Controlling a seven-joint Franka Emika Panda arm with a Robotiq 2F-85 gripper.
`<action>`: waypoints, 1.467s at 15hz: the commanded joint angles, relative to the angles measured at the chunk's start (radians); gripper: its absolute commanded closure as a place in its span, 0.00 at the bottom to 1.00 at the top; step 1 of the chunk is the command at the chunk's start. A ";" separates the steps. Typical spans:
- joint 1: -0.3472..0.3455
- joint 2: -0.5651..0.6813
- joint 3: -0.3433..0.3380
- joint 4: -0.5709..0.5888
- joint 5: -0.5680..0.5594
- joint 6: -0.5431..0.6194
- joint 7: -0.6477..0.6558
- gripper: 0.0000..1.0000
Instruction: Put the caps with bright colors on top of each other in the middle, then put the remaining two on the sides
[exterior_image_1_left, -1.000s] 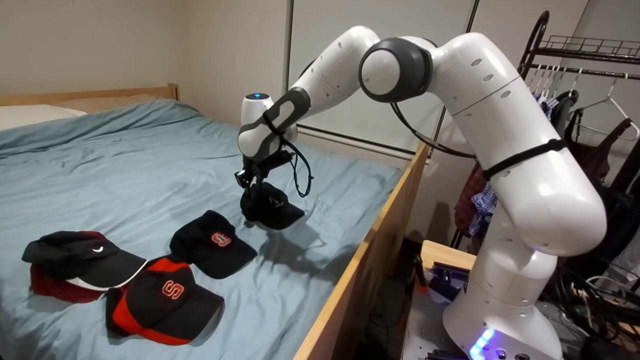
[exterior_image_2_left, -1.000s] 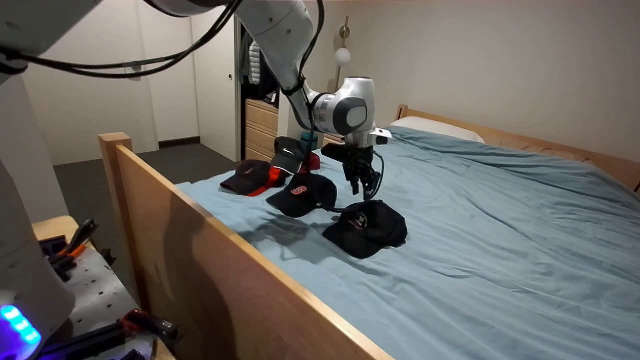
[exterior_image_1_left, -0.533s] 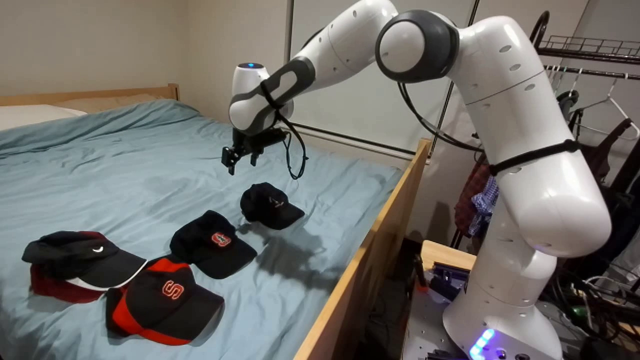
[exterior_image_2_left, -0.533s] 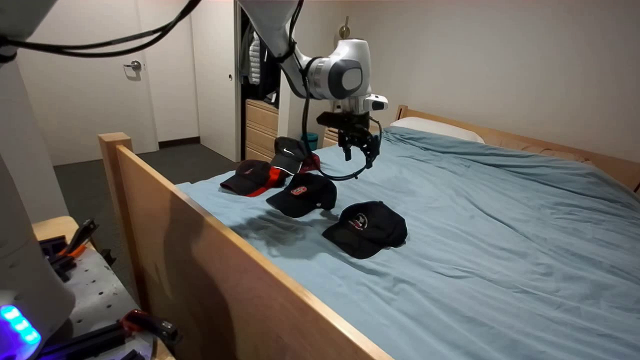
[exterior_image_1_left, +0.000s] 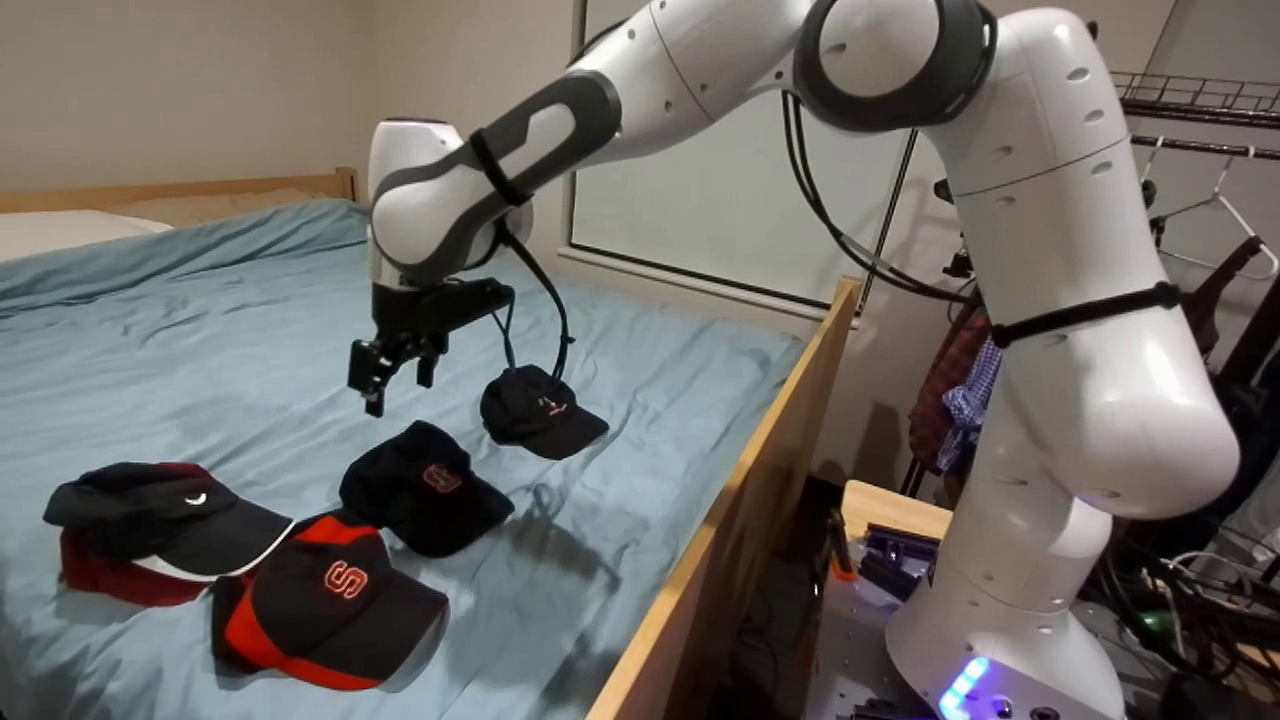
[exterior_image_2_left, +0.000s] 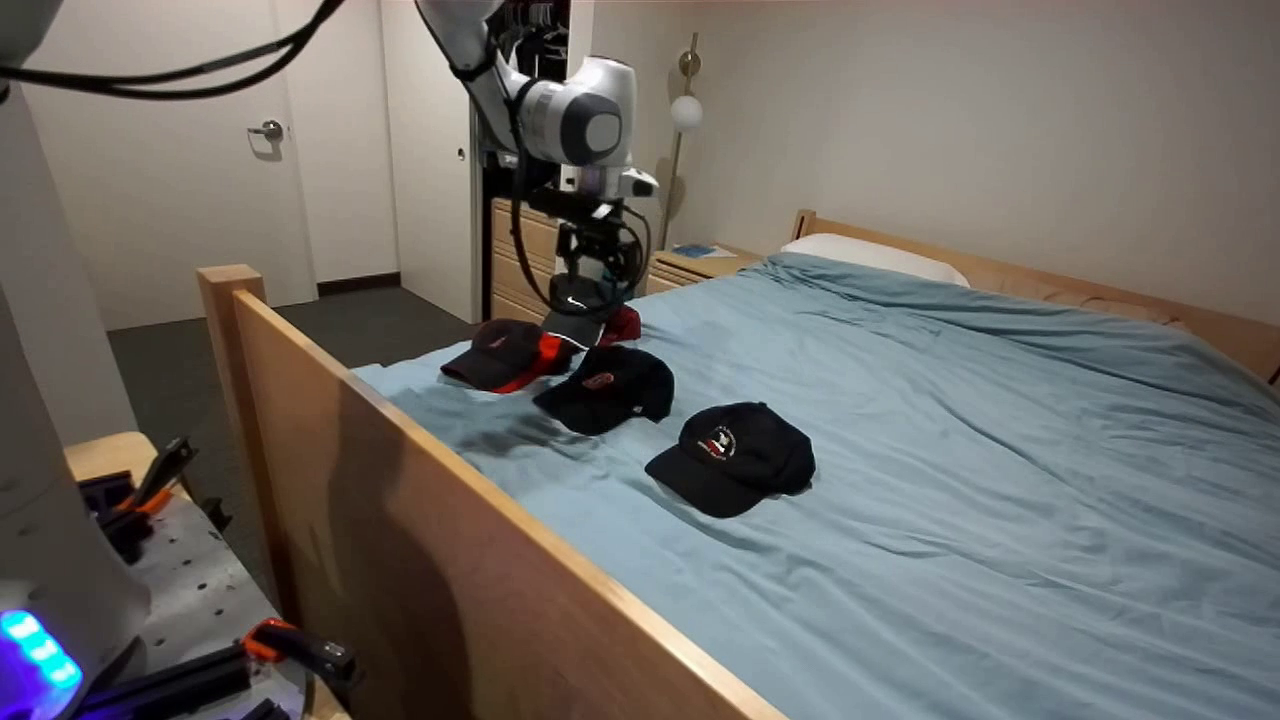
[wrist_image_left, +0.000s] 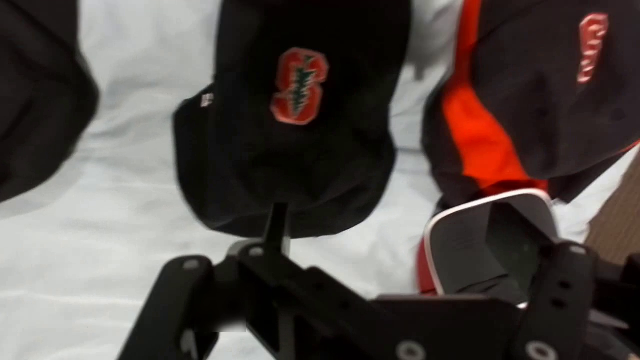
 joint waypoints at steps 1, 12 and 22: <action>0.020 0.035 0.074 0.024 0.074 -0.063 -0.127 0.00; 0.090 0.082 0.064 0.008 0.068 0.004 -0.066 0.00; 0.163 0.217 0.052 0.021 -0.008 0.149 -0.095 0.00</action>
